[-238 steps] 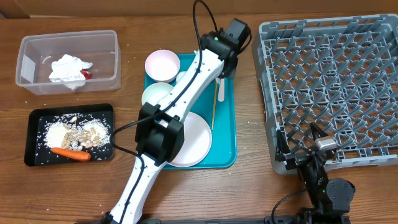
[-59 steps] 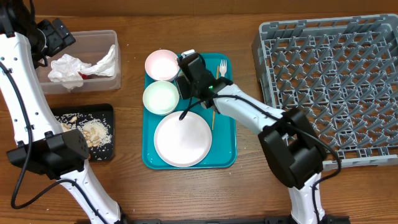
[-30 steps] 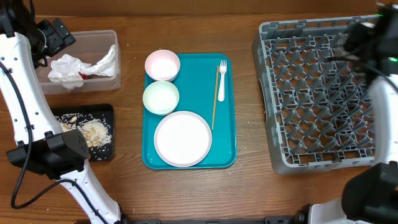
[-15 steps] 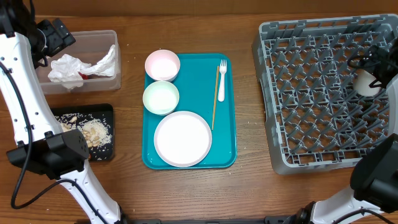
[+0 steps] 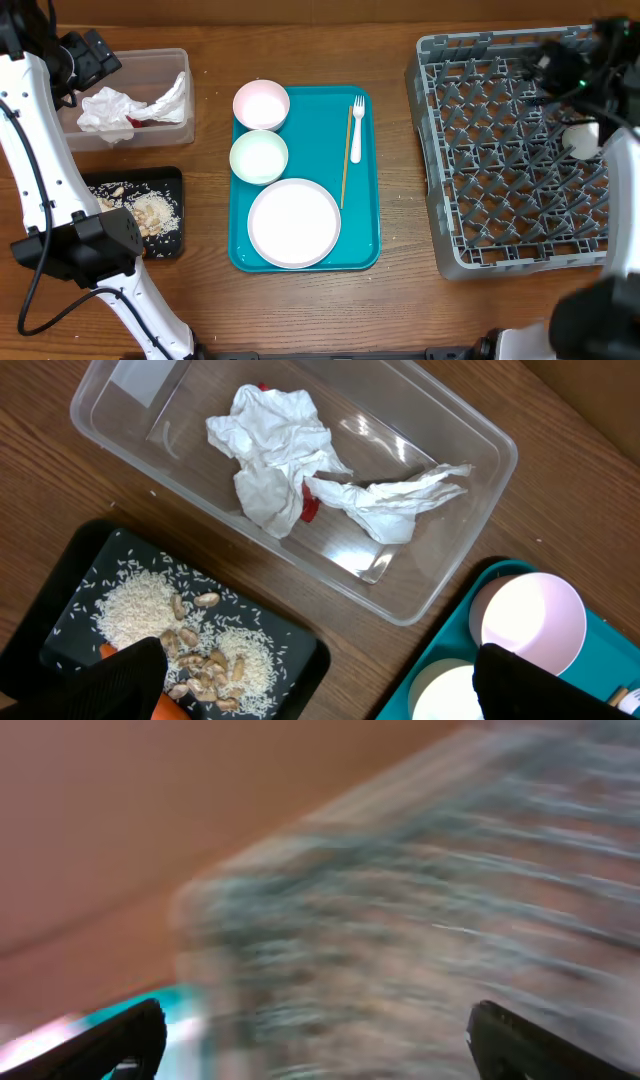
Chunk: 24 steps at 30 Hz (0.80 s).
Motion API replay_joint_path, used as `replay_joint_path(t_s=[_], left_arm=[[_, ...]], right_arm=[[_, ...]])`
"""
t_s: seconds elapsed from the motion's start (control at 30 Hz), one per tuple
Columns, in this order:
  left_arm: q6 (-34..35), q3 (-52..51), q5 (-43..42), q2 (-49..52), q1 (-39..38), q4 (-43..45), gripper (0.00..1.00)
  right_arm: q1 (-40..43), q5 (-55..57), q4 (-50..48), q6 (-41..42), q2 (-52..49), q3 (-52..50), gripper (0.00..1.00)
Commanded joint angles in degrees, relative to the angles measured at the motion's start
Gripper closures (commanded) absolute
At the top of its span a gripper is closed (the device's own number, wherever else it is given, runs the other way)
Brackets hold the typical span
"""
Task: Sort waste into correct bins and load items into the dishwasher rack
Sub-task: 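Reach the right gripper to the white plate and grasp its rim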
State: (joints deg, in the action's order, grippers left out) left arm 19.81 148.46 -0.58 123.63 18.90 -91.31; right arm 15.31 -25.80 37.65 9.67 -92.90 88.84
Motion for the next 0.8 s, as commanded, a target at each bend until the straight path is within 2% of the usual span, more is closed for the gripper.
replay_joint_path(t_s=[0.0,0.1,0.23,0.33,0.53,0.6,0.67,0.77], left_arm=[[1.0,-0.2,0.6,-2.1,0.4,-0.1,0.0],[1.0,-0.2,0.6,-2.1,0.4,-0.1,0.0],[1.0,-0.2,0.6,-2.1,0.4,-0.1,0.0],[1.0,-0.2,0.6,-2.2,0.4,-0.1,0.0],[1.0,-0.2,0.6,-2.1,0.4,-0.1,0.0],[1.0,-0.2,0.6,-2.2,0.4,-0.1,0.0],[1.0,-0.2,0.6,-2.1,0.4,-0.1,0.0],[1.0,-0.2,0.6,-2.1,0.4,-0.1,0.0]], right_arm=[[-7.1,-28.3,-2.1,0.2,3.4,0.9,0.0],[-16.1,-21.9,0.6,0.2,3.1,0.8,0.0],[-32.3,9.0,9.6,-0.9,1.5,0.8,0.0],[-40.9,20.1,13.8,-1.2,-1.7,0.7,0.0],[-47.8,20.7,18.6,-3.4,-12.6,0.6,0.05],[-48.2,20.6,19.4,0.2,-16.2,0.6,0.09],[-48.3,20.3,21.3,6.5,-19.4,0.6,0.21],[-48.3,14.5,23.9,8.2,-23.0,0.4,0.24]])
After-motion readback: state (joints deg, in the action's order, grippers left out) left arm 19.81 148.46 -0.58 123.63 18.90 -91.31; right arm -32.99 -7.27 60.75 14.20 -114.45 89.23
